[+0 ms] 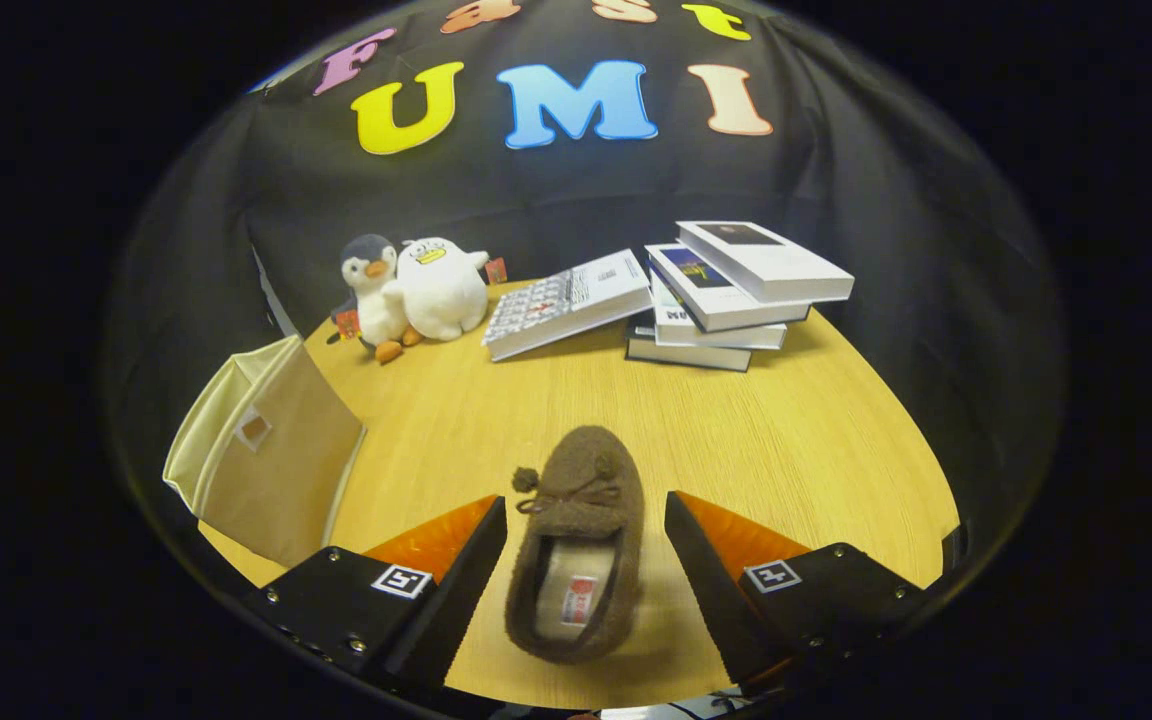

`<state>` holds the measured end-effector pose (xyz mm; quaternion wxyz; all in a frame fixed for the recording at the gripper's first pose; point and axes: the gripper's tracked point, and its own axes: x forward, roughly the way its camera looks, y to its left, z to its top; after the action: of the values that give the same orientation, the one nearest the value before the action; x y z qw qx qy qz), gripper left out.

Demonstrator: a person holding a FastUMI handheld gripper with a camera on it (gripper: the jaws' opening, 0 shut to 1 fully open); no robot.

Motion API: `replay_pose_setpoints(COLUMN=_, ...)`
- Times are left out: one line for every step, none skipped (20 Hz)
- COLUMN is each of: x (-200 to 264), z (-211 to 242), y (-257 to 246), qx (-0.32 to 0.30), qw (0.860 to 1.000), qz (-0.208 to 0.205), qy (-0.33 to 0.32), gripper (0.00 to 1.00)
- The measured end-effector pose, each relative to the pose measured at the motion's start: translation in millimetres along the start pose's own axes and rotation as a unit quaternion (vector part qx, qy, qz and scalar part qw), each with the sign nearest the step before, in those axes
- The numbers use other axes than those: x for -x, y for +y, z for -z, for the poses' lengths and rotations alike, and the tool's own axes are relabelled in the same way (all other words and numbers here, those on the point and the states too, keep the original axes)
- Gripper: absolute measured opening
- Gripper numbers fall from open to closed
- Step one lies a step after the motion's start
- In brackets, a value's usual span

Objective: Open the storage box then place both shoes into the box .Put the left shoe in first, then the right shoe, with the right side of both shoes facing outward in a uniform manner.

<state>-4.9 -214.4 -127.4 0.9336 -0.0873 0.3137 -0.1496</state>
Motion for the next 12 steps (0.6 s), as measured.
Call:
replay_pose_setpoints(x=-6, z=9, y=-6, qx=0.002, qw=1.0, qz=0.003, qy=0.012, gripper=0.98)
replay_pose_setpoints(x=-11, z=18, y=-9, qx=0.006, qw=1.0, qz=0.003, qy=0.024, gripper=0.98)
replay_pose_setpoints(x=-17, z=26, y=-13, qx=0.011, qw=0.999, qz=0.005, qy=0.034, gripper=0.98)
replay_pose_setpoints(x=-21, z=33, y=-17, qx=0.015, qw=0.999, qz=0.007, qy=0.044, gripper=0.98)
replay_pose_setpoints(x=-26, z=38, y=-21, qx=0.019, qw=0.998, qz=0.011, qy=0.051, gripper=0.98)
replay_pose_setpoints(x=-32, z=42, y=-23, qx=0.021, qw=0.998, qz=0.011, qy=0.056, gripper=0.98)
replay_pose_setpoints(x=-36, z=46, y=-24, qx=0.021, qw=0.998, qz=0.011, qy=0.064, gripper=0.95)
replay_pose_setpoints(x=-40, z=50, y=-24, qx=0.019, qw=0.997, qz=0.008, qy=0.072, gripper=0.94)
replay_pose_setpoints(x=-43, z=50, y=-21, qx=0.011, qw=0.997, qz=0.002, qy=0.073, gripper=0.94)
replay_pose_setpoints(x=-46, z=51, y=-18, qx=0.002, qw=0.997, qz=-0.004, qy=0.075, gripper=0.87)
replay_pose_setpoints(x=-47, z=51, y=-15, qx=-0.005, qw=0.997, qz=-0.008, qy=0.079, gripper=0.72)
replay_pose_setpoints(x=-49, z=53, y=-12, qx=-0.014, qw=0.996, qz=-0.01, qy=0.083, gripper=0.65)
